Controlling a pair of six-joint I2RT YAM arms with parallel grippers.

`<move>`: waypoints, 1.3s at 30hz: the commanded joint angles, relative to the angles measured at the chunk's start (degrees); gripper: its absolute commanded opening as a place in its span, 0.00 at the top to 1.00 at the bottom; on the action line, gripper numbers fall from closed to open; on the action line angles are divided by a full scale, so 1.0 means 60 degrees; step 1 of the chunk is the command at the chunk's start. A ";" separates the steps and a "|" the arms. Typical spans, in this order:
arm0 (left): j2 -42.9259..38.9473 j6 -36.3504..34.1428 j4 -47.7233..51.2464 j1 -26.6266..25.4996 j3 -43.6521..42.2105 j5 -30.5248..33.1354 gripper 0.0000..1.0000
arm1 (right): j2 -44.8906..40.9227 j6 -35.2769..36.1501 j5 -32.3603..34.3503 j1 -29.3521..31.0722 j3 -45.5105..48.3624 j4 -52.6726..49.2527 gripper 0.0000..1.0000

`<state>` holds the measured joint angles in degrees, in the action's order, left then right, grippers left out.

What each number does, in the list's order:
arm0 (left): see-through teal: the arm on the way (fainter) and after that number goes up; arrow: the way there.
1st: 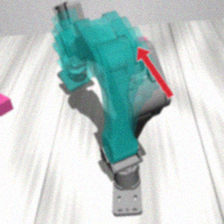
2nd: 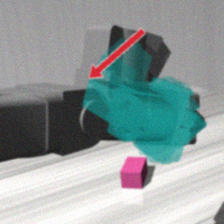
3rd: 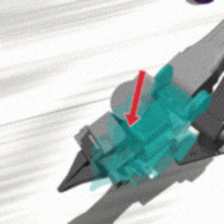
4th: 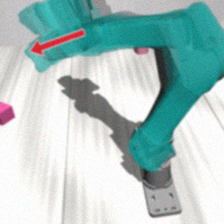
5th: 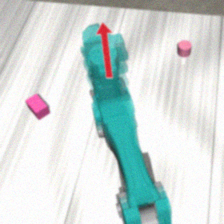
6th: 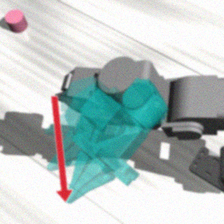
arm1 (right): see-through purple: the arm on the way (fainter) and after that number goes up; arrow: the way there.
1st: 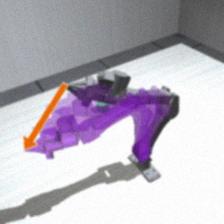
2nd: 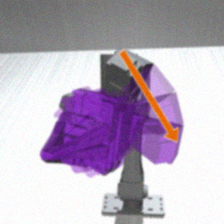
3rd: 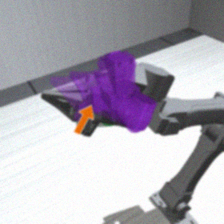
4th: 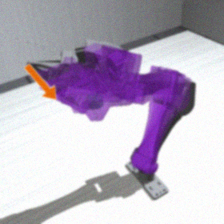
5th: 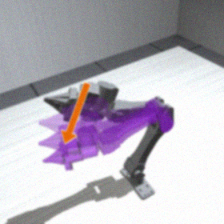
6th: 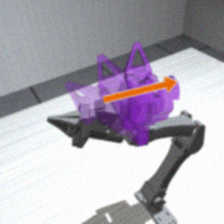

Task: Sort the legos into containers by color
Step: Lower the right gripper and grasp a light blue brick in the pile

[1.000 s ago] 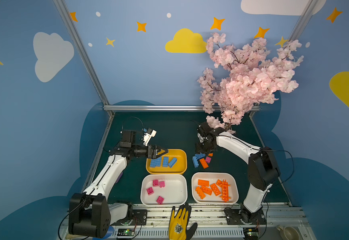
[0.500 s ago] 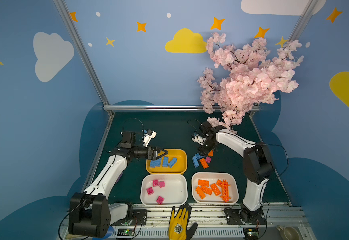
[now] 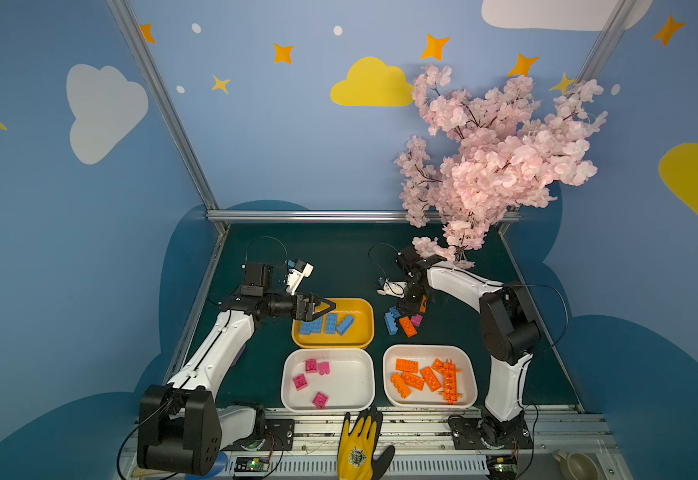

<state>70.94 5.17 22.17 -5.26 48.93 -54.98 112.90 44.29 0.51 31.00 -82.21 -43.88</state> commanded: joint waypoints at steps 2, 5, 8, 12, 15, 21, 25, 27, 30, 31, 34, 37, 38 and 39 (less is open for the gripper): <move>0.0043 -0.0274 0.0258 0.0041 -0.0111 0.0027 0.00 | 0.0006 0.0705 -0.0436 0.0078 0.0186 0.0104 0.36; 0.0079 -0.0276 0.0259 0.0036 -0.0121 0.0027 0.00 | 0.0131 0.1014 -0.0235 0.0106 0.0197 0.0281 0.35; 0.0130 -0.0241 0.0202 0.0037 -0.0120 0.0008 0.01 | 0.0340 0.0876 -0.0230 0.0106 -0.0111 0.0266 0.35; 0.0116 -0.0235 0.0188 0.0034 -0.0091 0.0009 0.00 | 0.0665 0.0841 -0.0354 0.0106 -0.0430 0.0148 0.37; 0.0094 -0.0232 0.0186 0.0035 -0.0103 0.0022 0.00 | 0.0888 0.0769 -0.0546 0.0064 -0.0685 0.0034 0.39; 0.0073 -0.0217 0.0172 0.0040 -0.0133 0.0027 0.01 | 0.1345 0.0351 -0.1030 -0.0168 -0.1312 -0.0569 0.57; 0.0119 -0.0152 0.0085 0.0030 -0.0149 0.0009 0.00 | 0.1566 0.0272 -0.1138 -0.0231 -0.1631 -0.0800 0.72; 0.0130 -0.0130 0.0054 0.0040 -0.0141 -0.0001 0.01 | 0.1602 0.0210 -0.1169 -0.0245 -0.1786 -0.0880 0.75; 0.0120 -0.0199 0.0155 0.0041 -0.0083 -0.0006 0.01 | 0.1528 0.0058 -0.1032 -0.0265 -0.2047 -0.0991 0.79; 0.0091 -0.0223 0.0186 0.0034 -0.0082 0.0008 0.00 | 0.1416 -0.0044 -0.1020 -0.0275 -0.2134 -0.0992 0.80; 0.0070 -0.0261 0.0279 0.0055 -0.0035 0.0031 0.01 | 0.0851 -0.0199 -0.1245 -0.0211 -0.2264 -0.1016 0.80; -0.0017 -0.0282 0.0387 0.0096 0.0062 0.0076 0.01 | 0.0093 -0.0299 -0.1668 0.0011 -0.2174 -0.1065 0.80; -0.0052 -0.0317 0.0441 0.0124 0.0091 0.0081 0.01 | -0.0199 -0.0335 -0.1878 0.0146 -0.2053 -0.1048 0.80; -0.0072 -0.0346 0.0482 0.0167 0.0120 0.0098 0.00 | -0.0441 -0.0363 -0.2020 0.0283 -0.1922 -0.1005 0.80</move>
<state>71.46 4.29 23.40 -4.89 48.58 -54.33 116.71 43.44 -7.20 30.63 -94.02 -48.49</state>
